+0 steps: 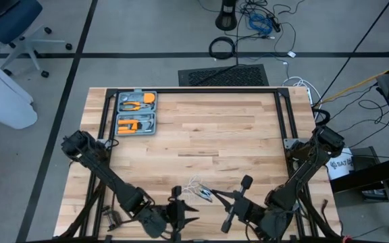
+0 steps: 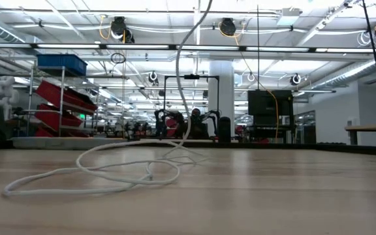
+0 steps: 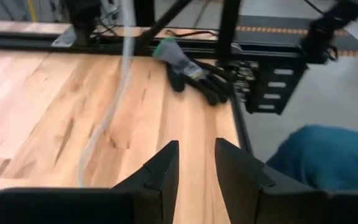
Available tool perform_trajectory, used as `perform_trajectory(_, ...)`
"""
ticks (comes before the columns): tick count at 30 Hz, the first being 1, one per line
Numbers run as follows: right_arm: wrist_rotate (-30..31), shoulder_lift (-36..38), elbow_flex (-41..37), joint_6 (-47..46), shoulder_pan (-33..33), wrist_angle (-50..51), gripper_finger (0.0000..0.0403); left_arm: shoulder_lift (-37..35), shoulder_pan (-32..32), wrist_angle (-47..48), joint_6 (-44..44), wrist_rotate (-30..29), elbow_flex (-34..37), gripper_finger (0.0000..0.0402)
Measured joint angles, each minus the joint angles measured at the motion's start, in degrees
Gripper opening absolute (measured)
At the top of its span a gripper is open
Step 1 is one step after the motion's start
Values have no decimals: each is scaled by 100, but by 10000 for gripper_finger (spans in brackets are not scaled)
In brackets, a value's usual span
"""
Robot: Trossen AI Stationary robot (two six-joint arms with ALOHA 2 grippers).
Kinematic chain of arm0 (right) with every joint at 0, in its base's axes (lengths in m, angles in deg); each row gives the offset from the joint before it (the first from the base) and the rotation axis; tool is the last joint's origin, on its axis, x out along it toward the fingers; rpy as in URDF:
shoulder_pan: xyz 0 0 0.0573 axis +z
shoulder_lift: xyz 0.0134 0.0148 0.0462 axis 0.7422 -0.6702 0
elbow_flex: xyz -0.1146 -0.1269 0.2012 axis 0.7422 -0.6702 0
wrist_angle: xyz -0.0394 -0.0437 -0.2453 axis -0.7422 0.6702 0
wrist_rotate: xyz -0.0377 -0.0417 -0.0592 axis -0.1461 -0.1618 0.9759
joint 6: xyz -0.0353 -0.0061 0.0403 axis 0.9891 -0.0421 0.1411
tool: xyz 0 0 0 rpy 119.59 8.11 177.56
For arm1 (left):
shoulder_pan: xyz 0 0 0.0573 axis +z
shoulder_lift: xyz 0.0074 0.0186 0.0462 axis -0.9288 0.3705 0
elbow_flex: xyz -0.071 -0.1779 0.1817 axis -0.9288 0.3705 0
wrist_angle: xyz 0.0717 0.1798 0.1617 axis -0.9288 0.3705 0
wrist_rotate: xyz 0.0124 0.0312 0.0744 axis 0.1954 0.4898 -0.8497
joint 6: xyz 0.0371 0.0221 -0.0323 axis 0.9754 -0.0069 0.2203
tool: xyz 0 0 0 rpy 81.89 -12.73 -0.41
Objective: Coil cords
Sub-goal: Coil the white wire on the spool
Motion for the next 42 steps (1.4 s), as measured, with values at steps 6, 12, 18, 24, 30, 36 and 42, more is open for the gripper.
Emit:
perform_trajectory(6, -3, 2, 0, 281, 154, -249, 0, 0, -104, -299, 766, -562, 0, 110)
perform_trajectory(12, -9, 2, 0, 324, 213, -250, 0, 84, -104, -761, 1118, -782, 0, 110)
perform_trajectory(18, -5, 11, 0, 546, 269, -458, 0, 205, -102, -795, 1141, -767, 0, 110)
perform_trajectory(24, -9, 13, 0, 617, 352, -505, 0, 243, -94, -1136, 1298, -618, 0, 110)
perform_trajectory(30, -5, 15, 0, 662, 416, -546, 0, 243, -181, -1398, 1388, 292, 0, 110)
perform_trajectory(36, -4, 15, 0, 838, 427, -696, 0, 243, -172, -1374, 1381, 262, 0, 141)
perform_trajectory(42, -4, 15, 0, 863, 452, -722, 0, 243, -181, -1336, 1388, -375, 0, 204)
